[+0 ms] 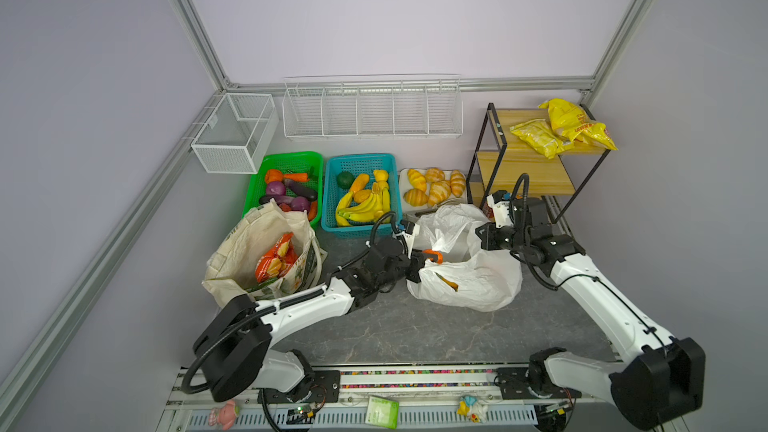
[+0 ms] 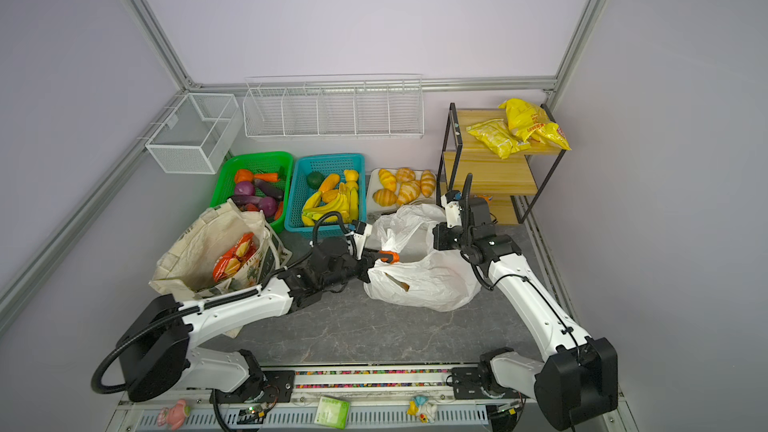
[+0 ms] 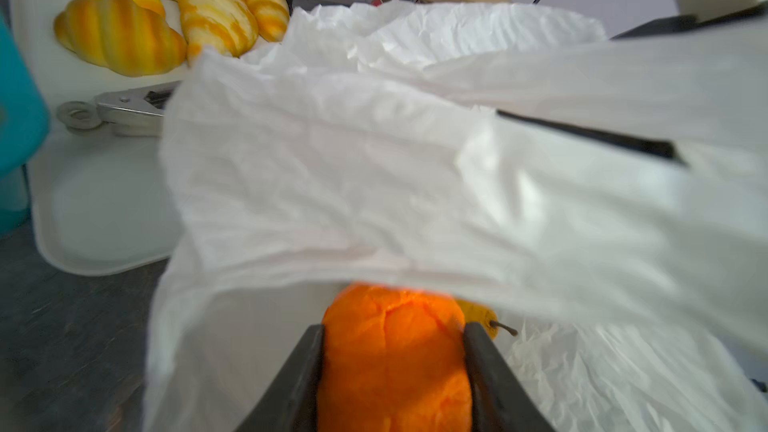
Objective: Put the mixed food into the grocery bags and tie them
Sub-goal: 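Carry the orange fruit into the white plastic bag and release it, then grasp the top edge of the white bag with the left gripper and lift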
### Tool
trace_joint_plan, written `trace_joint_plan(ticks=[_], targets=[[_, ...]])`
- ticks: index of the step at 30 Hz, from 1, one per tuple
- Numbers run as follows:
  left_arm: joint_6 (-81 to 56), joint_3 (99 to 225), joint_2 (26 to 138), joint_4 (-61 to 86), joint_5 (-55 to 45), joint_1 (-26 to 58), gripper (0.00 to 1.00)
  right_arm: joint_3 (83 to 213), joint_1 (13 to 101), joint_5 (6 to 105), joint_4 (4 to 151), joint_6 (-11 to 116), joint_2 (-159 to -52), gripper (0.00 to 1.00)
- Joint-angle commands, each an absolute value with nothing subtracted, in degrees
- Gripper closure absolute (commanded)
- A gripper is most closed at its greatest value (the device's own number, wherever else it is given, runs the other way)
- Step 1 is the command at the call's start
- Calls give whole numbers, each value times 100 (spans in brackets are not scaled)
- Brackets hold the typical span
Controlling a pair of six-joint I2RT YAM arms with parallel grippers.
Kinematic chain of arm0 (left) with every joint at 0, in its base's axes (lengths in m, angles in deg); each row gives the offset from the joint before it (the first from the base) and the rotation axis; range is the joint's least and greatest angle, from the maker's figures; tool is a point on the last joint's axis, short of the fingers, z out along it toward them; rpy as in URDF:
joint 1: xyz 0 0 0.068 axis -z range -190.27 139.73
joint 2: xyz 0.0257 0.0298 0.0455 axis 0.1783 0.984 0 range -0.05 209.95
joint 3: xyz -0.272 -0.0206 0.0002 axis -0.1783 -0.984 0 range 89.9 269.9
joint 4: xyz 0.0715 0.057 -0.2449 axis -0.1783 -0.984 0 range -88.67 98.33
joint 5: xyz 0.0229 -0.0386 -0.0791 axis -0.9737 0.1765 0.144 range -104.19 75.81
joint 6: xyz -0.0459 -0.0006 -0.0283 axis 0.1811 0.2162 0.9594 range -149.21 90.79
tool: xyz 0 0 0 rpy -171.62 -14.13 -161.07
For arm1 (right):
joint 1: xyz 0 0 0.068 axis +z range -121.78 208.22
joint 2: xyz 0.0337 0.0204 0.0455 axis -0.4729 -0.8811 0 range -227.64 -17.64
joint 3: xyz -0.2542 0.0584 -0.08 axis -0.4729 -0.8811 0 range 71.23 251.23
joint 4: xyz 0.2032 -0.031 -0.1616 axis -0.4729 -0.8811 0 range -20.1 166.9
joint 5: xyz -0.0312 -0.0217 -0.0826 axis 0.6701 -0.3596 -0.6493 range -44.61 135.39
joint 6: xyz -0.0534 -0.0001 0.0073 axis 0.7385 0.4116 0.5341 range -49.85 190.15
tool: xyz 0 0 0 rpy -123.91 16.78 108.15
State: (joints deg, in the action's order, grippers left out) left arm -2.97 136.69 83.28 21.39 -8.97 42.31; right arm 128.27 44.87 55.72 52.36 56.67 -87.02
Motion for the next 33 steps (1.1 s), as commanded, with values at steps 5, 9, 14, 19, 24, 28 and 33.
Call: trace_joint_plan(ticks=[5, 9, 14, 19, 24, 28, 33], targets=[[-706, 14186, 9208, 2780, -903, 4264, 37, 12742, 4499, 5514, 5176, 5767, -8488, 94], [-935, 14106, 9167, 2651, -1079, 4256, 30, 12742, 4498, 5497, 5184, 5772, -8514, 94], [-1239, 13905, 8721, 2387, -1119, 4258, 25, 12718, 4501, 5455, 5194, 5775, -8514, 94], [-1766, 13632, 7943, 2007, -1309, 4255, 24, 12716, 4501, 5435, 5229, 5755, -8579, 94], [-2242, 13459, 7240, 1584, -1714, 4241, 24, 12752, 4500, 5440, 5212, 5745, -8589, 94], [-2699, 13386, 6834, 1385, -2089, 4240, 25, 12766, 4501, 5447, 5195, 5742, -8562, 94], [-3935, 13323, 6805, 1557, -1768, 4246, 28, 12784, 4512, 5576, 5255, 5705, -8615, 94]])
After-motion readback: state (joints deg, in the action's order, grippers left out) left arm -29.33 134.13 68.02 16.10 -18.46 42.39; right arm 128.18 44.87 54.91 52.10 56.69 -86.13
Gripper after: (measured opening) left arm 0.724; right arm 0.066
